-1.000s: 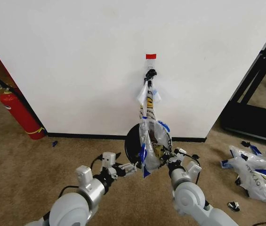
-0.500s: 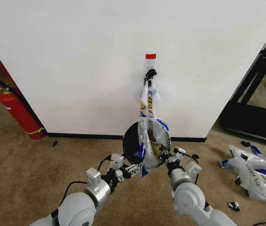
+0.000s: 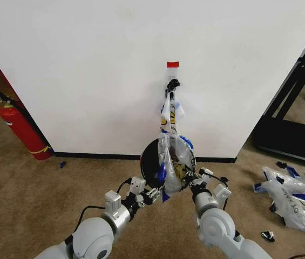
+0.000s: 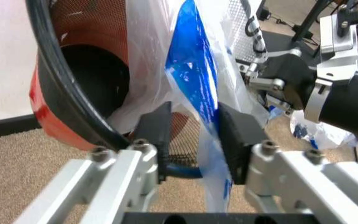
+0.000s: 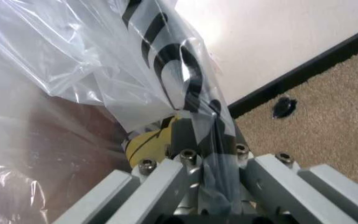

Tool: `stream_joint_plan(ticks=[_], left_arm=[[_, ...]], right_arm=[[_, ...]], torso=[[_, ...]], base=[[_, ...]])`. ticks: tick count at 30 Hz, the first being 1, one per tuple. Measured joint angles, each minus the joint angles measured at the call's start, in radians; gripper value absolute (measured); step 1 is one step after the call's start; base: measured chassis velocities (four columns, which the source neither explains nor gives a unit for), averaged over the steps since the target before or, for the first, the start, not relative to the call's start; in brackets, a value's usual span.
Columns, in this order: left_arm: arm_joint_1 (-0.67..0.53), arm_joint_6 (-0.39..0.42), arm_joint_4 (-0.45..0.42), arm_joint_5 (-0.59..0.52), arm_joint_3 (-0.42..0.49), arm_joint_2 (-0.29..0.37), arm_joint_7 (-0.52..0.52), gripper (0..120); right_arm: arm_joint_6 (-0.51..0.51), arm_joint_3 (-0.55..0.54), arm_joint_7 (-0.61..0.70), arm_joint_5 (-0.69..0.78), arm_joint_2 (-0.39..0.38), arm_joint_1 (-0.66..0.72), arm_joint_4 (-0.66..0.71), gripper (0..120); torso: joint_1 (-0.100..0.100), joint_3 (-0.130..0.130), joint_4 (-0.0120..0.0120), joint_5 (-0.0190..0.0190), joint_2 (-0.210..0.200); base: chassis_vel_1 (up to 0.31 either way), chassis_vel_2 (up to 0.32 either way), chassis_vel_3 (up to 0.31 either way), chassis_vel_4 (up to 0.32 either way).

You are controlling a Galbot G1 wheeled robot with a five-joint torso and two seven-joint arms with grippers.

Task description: Pick up the garbage bag from the wall and place it over the trash bin.

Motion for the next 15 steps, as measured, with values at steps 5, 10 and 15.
stream_joint_plan(ticks=[5, 10, 15], left_arm=[[-0.001, 0.002, -0.004, -0.006, -0.001, 0.001, 0.0, 9], [0.005, 0.004, -0.014, -0.017, -0.007, 0.003, -0.001, 0], [0.012, 0.001, -0.014, -0.018, -0.018, 0.006, 0.007, 0]], right_arm=[[-0.001, 0.006, 0.001, 0.001, 0.0, 0.001, 0.0, 0], [-0.001, 0.012, 0.005, 0.006, 0.004, 0.003, 0.0, 0], [-0.002, 0.017, 0.015, 0.02, 0.007, 0.01, -0.003, 0]], torso=[[0.0, 0.0, 0.0, 0.0, 0.0], [0.0, 0.0, 0.0, 0.0, 0.0], [0.0, 0.0, 0.0, 0.0, 0.0]], base=[[0.0, 0.0, 0.0, 0.0], [0.0, 0.0, 0.0, 0.0], [0.0, 0.0, 0.0, 0.0]])
